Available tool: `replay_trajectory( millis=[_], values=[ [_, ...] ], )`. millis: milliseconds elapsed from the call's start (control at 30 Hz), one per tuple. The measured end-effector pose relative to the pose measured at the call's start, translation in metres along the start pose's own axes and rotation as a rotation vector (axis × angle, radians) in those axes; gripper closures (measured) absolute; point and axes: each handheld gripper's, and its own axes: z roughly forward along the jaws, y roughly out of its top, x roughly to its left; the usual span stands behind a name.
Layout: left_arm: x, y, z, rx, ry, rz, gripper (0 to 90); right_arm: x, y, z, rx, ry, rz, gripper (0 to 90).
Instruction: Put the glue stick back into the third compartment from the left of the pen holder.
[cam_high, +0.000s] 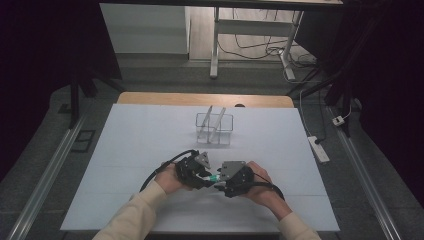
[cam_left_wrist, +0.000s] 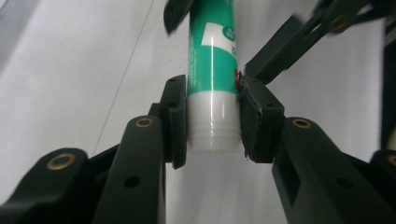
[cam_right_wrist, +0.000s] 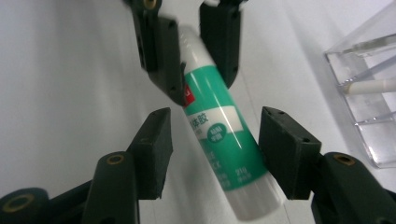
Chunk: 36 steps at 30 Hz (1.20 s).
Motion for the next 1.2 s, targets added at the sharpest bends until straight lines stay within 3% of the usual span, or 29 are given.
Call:
replay_trajectory(
  millis=[167, 367, 600, 700, 800, 900, 1100, 1200],
  values=[
    [0.0, 0.0, -0.004, -0.029, -0.038, -0.005, 65.3, 0.003, 0.0, 0.003, 0.032, -0.001, -0.046, 55.6],
    [-0.001, 0.001, -0.006, -0.053, -0.069, -0.018, 65.3, 0.005, 0.001, 0.007, 0.032, 0.028, -0.058, 57.8],
    [-0.002, 0.002, -0.009, -0.079, -0.071, -0.019, 64.8, 0.006, 0.002, 0.006, 0.017, 0.048, -0.074, 61.7],
    [-0.002, 0.0, -0.013, -0.125, -0.049, -0.022, 62.3, 0.005, 0.002, 0.005, -0.016, 0.062, -0.065, 64.2],
    [-0.002, -0.006, -0.021, -0.195, -0.04, -0.043, 57.2, 0.002, -0.001, 0.004, -0.041, 0.045, -0.041, 64.3],
    [-0.002, -0.014, -0.031, -0.253, -0.004, -0.065, 52.0, -0.002, -0.005, 0.002, -0.047, 0.029, -0.01, 64.4],
    [-0.003, -0.038, -0.049, -0.321, 0.082, -0.121, 44.1, -0.011, -0.012, -0.005, -0.088, -0.008, 0.061, 64.4],
    [-0.003, -0.052, -0.055, -0.327, 0.123, -0.15, 42.7, -0.016, -0.015, -0.008, -0.11, -0.028, 0.095, 64.4]
  ],
)
